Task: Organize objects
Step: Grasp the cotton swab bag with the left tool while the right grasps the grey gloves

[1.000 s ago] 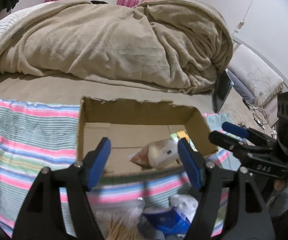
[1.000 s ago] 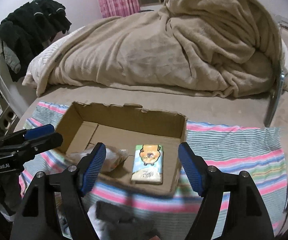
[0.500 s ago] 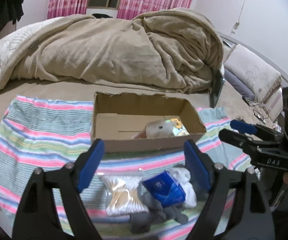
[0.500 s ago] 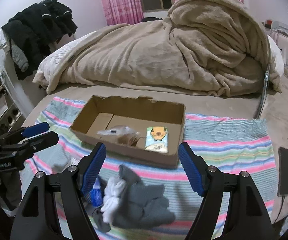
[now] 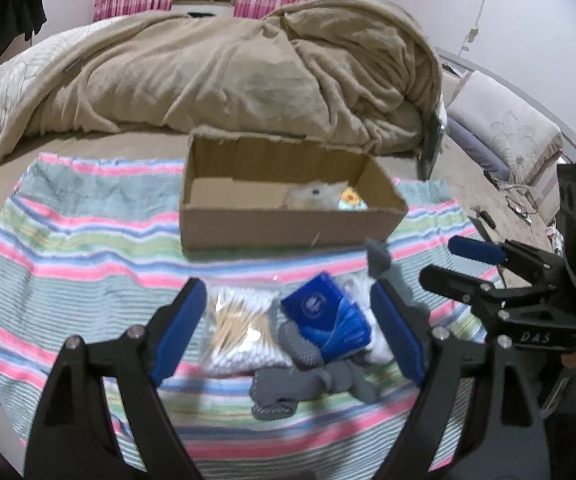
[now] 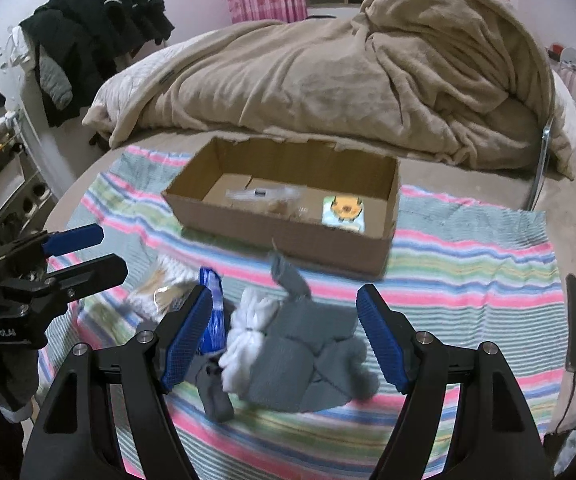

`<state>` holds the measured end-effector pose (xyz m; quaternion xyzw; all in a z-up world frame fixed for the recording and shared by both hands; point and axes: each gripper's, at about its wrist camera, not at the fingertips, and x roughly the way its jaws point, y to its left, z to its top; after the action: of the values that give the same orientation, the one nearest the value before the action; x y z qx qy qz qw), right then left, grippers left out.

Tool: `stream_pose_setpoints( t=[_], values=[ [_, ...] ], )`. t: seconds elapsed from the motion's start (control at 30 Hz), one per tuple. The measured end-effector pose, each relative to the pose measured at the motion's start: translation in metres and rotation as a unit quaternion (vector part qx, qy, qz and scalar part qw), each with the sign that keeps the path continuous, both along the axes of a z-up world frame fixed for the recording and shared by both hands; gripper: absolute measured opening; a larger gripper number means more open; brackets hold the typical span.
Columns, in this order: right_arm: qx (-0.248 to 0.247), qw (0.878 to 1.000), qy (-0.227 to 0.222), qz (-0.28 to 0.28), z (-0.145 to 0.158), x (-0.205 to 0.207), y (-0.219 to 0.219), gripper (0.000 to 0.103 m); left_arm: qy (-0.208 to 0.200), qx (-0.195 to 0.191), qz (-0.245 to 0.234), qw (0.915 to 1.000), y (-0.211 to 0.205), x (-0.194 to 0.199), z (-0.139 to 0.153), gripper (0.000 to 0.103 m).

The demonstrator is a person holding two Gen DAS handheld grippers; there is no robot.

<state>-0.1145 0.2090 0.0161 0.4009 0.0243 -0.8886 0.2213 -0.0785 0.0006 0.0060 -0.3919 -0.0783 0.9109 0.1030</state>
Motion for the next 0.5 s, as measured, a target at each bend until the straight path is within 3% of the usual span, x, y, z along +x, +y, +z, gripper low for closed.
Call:
stream_pose_setpoints(
  t=[0.17, 0.5],
  values=[
    [0.009, 1.000, -0.013, 0.003, -0.016, -0.002, 0.000, 0.071, -0.019, -0.004, 0.008, 0.9998, -0.006, -0.001, -0.018, 0.085],
    [0.010, 0.999, -0.040, -0.003, -0.040, -0.013, 0.006, 0.069, -0.046, -0.020, 0.023, 0.9985, -0.015, -0.014, -0.050, 0.085]
  ],
)
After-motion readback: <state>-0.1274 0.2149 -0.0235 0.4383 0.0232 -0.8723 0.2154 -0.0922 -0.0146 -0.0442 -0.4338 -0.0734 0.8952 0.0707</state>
